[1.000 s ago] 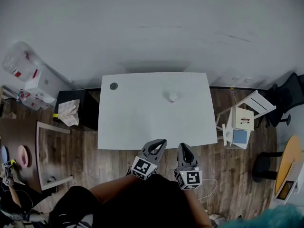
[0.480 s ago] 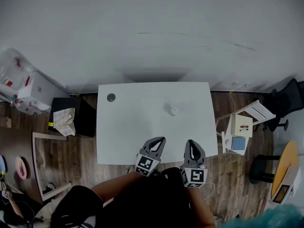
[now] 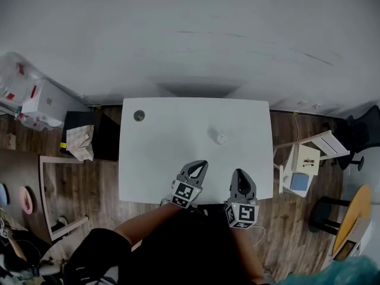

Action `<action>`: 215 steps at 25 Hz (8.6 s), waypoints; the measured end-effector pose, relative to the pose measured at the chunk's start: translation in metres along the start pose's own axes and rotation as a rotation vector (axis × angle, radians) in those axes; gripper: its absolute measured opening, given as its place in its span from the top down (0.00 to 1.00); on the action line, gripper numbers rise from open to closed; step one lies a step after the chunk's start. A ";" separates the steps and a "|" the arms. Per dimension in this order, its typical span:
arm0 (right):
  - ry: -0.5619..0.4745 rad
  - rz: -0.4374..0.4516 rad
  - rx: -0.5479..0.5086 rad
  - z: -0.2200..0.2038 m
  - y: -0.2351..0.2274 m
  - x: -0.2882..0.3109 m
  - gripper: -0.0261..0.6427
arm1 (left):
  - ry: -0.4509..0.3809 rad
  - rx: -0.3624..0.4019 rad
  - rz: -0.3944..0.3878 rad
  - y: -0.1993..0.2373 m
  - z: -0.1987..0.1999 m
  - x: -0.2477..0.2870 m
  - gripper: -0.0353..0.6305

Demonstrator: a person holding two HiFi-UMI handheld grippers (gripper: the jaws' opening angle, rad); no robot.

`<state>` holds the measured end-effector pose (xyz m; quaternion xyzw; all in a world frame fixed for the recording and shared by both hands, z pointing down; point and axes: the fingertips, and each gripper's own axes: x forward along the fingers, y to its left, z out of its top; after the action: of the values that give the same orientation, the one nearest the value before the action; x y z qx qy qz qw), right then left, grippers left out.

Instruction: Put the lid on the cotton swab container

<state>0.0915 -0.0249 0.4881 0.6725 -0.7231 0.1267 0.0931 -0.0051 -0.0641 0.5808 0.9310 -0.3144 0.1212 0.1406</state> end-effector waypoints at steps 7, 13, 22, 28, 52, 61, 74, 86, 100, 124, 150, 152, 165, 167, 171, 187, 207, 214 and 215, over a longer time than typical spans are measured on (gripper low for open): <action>0.010 0.043 0.004 -0.001 -0.026 0.038 0.91 | 0.041 0.046 -0.002 0.008 -0.013 0.046 0.93; 0.040 0.060 0.026 -0.010 -0.048 0.061 0.91 | 0.089 0.025 -0.003 0.016 -0.027 0.078 0.92; 0.101 0.088 0.050 -0.040 -0.069 0.086 0.91 | 0.155 0.041 -0.004 0.025 -0.059 0.114 0.70; 0.135 0.101 0.065 -0.056 -0.079 0.099 0.91 | 0.207 0.075 -0.040 0.027 -0.087 0.140 0.55; 0.224 0.105 0.078 -0.092 -0.109 0.121 0.91 | 0.294 0.129 -0.048 0.038 -0.139 0.207 0.51; 0.257 0.090 0.101 -0.103 -0.114 0.126 0.91 | 0.297 0.138 -0.083 0.037 -0.137 0.213 0.51; 0.360 0.150 0.232 -0.141 -0.104 0.137 0.91 | 0.322 0.131 -0.107 0.024 -0.148 0.194 0.54; 0.422 0.137 0.272 -0.170 -0.096 0.134 0.90 | 0.319 0.128 -0.125 0.015 -0.155 0.180 0.54; 0.458 0.171 0.393 -0.188 -0.095 0.144 0.80 | 0.308 0.136 -0.126 0.014 -0.155 0.180 0.54; 0.450 0.387 0.446 -0.166 -0.039 0.157 0.80 | 0.314 0.174 -0.131 0.015 -0.155 0.183 0.54; 0.541 0.439 0.009 -0.189 -0.013 0.174 0.85 | 0.316 0.178 -0.143 0.014 -0.155 0.182 0.54; 0.549 0.455 -0.023 -0.190 -0.011 0.174 0.85 | 0.315 0.179 -0.142 0.014 -0.155 0.182 0.54; 0.472 0.412 -0.133 -0.191 -0.009 0.176 0.85 | 0.312 0.143 -0.191 0.018 -0.154 0.174 0.54; 0.475 0.409 -0.126 -0.191 -0.009 0.176 0.85 | 0.311 0.134 -0.185 0.020 -0.154 0.167 0.54; 0.499 0.403 -0.066 -0.189 -0.009 0.171 0.81 | 0.303 0.133 -0.177 0.019 -0.152 0.147 0.54; 0.311 0.323 0.156 -0.128 0.014 0.085 0.81 | 0.101 -0.011 -0.223 -0.011 -0.087 0.058 0.68; -0.062 0.057 0.109 -0.034 0.037 -0.073 0.90 | -0.063 -0.022 -0.276 -0.107 -0.007 -0.062 0.93; -0.144 0.041 0.013 -0.017 0.034 -0.127 0.90 | -0.118 -0.056 -0.189 -0.142 0.027 -0.082 0.93; -0.159 0.036 -0.011 -0.013 0.033 -0.136 0.90 | -0.135 -0.049 -0.176 -0.150 0.036 -0.087 0.93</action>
<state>0.0690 0.1106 0.4568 0.6667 -0.7411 0.0705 0.0368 0.0256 0.0865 0.4925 0.9573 -0.2429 0.0376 0.1520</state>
